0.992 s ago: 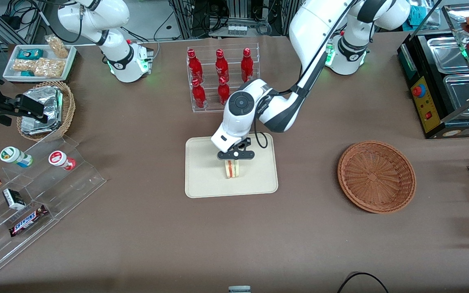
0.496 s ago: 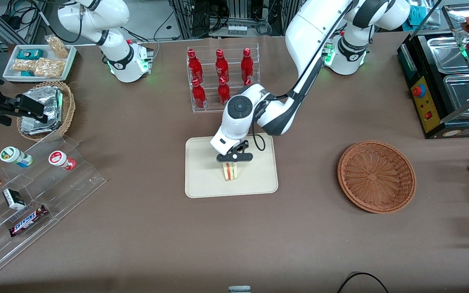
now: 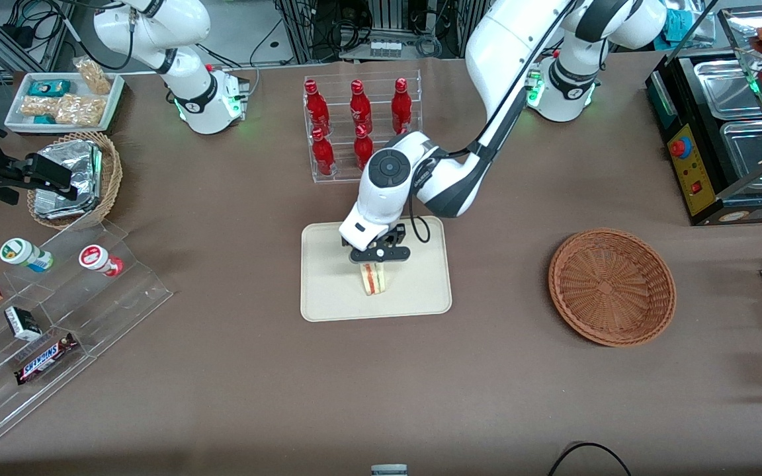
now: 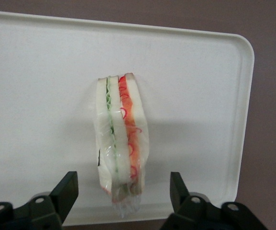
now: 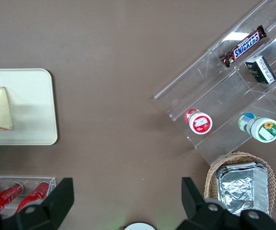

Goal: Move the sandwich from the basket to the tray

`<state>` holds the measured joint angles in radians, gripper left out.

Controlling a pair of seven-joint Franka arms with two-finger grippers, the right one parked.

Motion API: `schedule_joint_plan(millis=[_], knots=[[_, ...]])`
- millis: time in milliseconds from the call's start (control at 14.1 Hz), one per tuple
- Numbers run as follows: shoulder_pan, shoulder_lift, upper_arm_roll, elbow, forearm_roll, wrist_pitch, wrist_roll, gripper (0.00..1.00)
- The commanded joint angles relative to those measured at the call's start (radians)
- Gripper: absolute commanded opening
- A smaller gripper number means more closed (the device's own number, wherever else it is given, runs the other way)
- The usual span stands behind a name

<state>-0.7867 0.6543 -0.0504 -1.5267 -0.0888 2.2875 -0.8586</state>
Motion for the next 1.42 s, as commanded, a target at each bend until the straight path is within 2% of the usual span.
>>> schedule_joint_plan(millis=[0, 71, 283, 496, 992, 1346], knots=[[-0.009, -0.096, 0.027, -0.012, 0.085, -0.13, -0.008, 1.0], [-0.002, -0.131, 0.027, -0.018, 0.115, -0.176, -0.007, 1.0], [0.105, -0.211, 0.027, -0.039, 0.104, -0.365, -0.007, 1.0], [0.197, -0.246, 0.027, -0.087, 0.104, -0.384, 0.1, 1.0], [0.424, -0.464, 0.027, -0.297, 0.106, -0.418, 0.404, 1.0], [0.512, -0.583, 0.029, -0.323, 0.106, -0.543, 0.559, 1.0]])
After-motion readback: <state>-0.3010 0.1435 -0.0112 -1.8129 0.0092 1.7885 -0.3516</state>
